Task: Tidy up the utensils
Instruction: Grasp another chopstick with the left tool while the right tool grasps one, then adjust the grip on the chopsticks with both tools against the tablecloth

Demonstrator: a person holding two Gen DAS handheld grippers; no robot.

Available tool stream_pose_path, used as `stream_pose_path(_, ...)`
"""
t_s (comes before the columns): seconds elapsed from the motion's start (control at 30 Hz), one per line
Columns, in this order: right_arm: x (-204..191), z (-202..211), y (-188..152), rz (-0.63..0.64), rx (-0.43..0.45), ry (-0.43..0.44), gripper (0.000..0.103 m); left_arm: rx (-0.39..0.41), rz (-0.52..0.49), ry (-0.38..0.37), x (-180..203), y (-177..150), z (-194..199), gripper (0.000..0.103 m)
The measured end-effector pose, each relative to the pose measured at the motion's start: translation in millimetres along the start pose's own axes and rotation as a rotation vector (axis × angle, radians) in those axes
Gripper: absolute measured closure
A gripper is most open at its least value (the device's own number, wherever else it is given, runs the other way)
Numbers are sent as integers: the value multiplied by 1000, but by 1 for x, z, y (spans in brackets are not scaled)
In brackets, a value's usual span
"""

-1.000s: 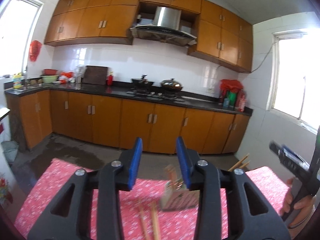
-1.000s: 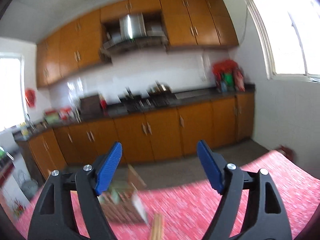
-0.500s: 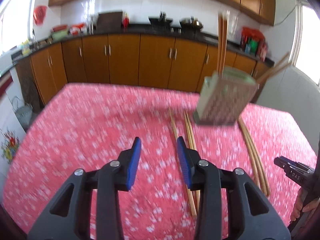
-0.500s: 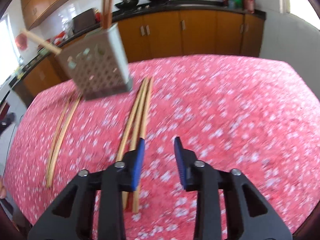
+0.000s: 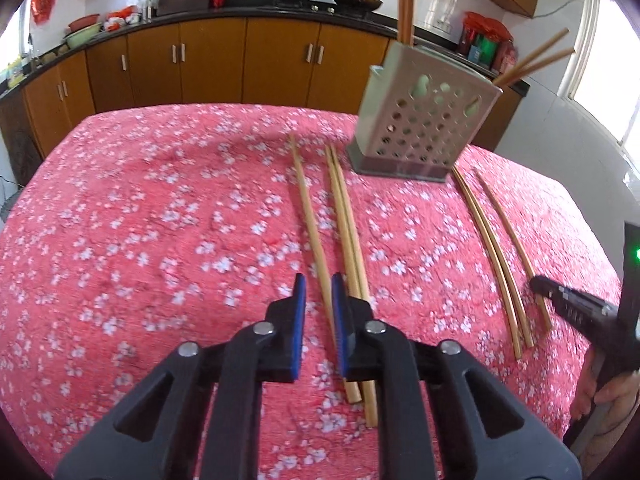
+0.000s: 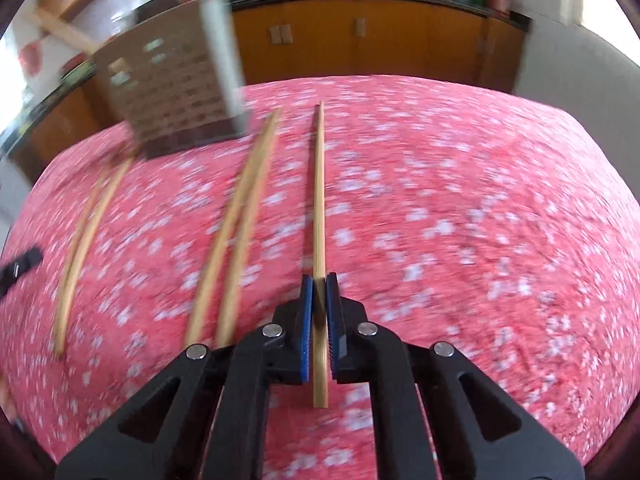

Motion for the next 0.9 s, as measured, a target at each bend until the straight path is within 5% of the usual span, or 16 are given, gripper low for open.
stream_pose_path(0.37,1,0,2,41,29,-7,95,-75,-52,50,9,-8,-31,96)
stream_pose_path(0.7,8,-26,34,40,74,-72,95,-42,14,177,-42,16,-31,93)
stream_pose_path(0.9,12,-31,40,21,69,-59,91,-25,4,186,-51,14,-29,91)
Point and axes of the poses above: each gripper's, at about its wrist camera, not at the fingertips, and z roughly against the way its jaws point, x to its right, y to its top, the point moved 5 cm from there along -z, roughly the way its jaws point, and after that the axes turned 12 degrees about -y, right-handed, at the moved point
